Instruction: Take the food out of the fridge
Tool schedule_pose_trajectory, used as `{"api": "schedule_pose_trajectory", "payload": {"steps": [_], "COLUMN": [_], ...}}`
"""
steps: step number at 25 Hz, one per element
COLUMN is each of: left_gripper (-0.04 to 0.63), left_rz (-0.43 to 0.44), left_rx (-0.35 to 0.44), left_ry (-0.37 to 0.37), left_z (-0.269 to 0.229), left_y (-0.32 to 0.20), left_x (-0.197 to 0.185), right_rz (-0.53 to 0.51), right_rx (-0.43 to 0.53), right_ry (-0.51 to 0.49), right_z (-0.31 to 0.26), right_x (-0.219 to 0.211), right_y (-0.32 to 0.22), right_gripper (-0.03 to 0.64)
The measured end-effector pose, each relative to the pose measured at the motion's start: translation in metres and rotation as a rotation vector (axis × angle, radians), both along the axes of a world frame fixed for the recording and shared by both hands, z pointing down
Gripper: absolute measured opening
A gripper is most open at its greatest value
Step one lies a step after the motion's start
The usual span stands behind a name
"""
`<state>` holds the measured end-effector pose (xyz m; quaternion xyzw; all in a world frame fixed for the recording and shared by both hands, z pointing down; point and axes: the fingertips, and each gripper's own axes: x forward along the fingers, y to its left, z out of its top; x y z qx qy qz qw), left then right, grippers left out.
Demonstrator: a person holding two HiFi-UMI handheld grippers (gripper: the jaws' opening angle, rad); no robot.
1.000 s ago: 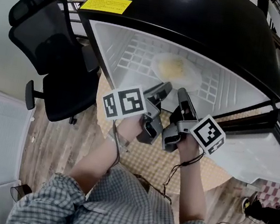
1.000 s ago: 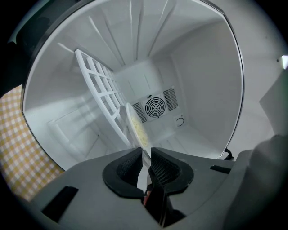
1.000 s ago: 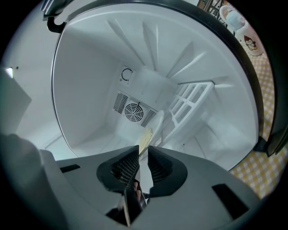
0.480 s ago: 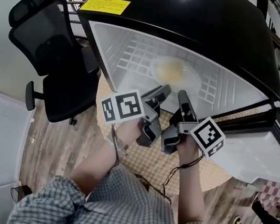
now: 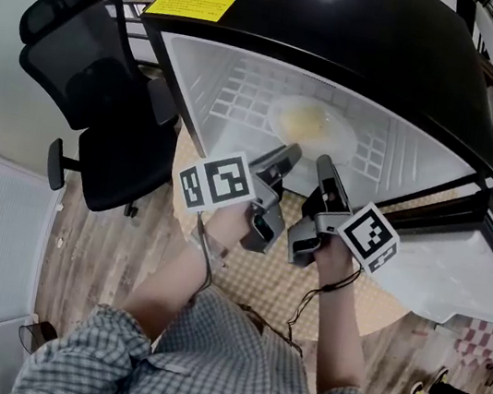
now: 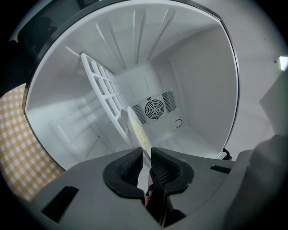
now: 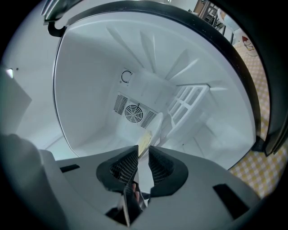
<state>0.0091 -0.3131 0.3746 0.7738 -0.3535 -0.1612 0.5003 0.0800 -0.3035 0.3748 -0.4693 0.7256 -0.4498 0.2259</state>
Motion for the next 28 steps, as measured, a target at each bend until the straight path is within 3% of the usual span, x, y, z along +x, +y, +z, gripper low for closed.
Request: {"api": "schedule_pose_trajectory", "payload": {"steps": [11,28], "left_gripper": [0.061,0.061], "left_rz": [-0.044,-0.201], "left_rx": [0.025,0.048], "left_ry": [-0.044,-0.111], "left_z": [-0.004,0.004], "left_y": [0.021,0.074], "left_x": [-0.019,-0.083], "right_rz": [-0.065,-0.313], "right_rx": [-0.005,0.006], "right_ry": [-0.008,0.026], "right_z": [-0.001,0.006], "right_x": [-0.018,-0.085], "right_y": [0.017,0.055], "right_gripper": [0.066,0.066]}}
